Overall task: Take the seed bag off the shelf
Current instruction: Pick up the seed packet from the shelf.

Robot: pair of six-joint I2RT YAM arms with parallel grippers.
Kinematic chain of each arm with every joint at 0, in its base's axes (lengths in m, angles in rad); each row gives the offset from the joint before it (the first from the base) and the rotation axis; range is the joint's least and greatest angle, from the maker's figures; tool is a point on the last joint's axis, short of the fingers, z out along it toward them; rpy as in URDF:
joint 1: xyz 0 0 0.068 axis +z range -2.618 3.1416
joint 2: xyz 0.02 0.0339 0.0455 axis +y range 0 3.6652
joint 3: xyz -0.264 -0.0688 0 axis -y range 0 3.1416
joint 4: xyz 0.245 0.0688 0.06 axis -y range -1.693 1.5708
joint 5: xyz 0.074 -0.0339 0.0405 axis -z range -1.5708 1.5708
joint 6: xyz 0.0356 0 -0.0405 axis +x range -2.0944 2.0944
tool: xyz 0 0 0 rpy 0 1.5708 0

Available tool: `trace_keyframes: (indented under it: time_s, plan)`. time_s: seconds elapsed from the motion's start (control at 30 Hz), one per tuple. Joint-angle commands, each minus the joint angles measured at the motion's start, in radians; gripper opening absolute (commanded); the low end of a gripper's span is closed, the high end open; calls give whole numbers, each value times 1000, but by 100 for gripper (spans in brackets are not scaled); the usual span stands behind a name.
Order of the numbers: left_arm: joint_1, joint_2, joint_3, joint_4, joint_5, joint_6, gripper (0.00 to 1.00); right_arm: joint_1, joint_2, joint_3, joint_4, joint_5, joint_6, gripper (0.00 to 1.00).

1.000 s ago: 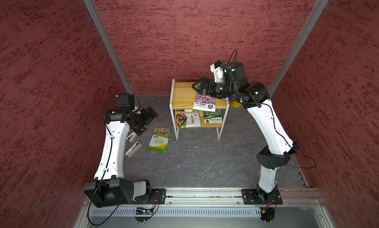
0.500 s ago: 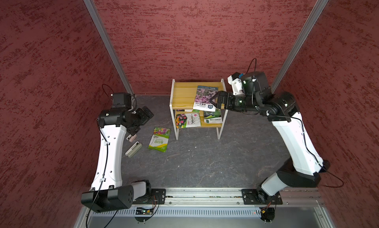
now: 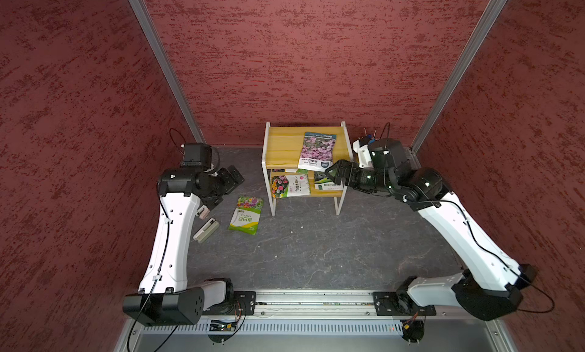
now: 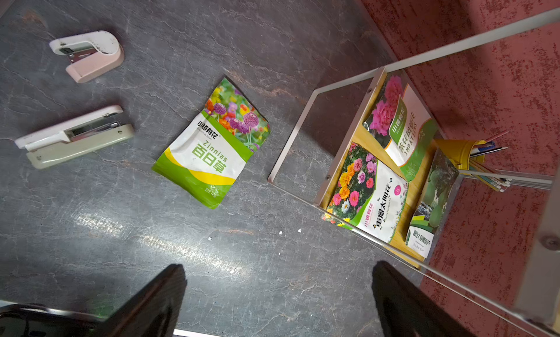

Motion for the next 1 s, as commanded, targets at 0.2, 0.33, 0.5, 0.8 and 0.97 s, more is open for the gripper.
trace_keyframes:
  time_s: [0.2, 0.33, 0.5, 0.8, 0.97]
  plan:
    - [-9, 18, 42, -33, -37, 9, 100, -6, 68, -3, 174, -56, 15, 96]
    - [-10, 15, 27, -24, -36, 5, 100, -13, 72, -3, 172, -54, 15, 96]
    - [-11, 24, 19, -10, -25, 0, 100, -20, 76, -12, 210, -79, 26, 93]
    - [-15, 46, 18, 14, -14, -10, 100, -24, 95, -7, 285, -141, 46, 85]
    - [-17, 48, 5, 25, -12, -16, 100, -37, 123, -17, 315, -179, 48, 70]
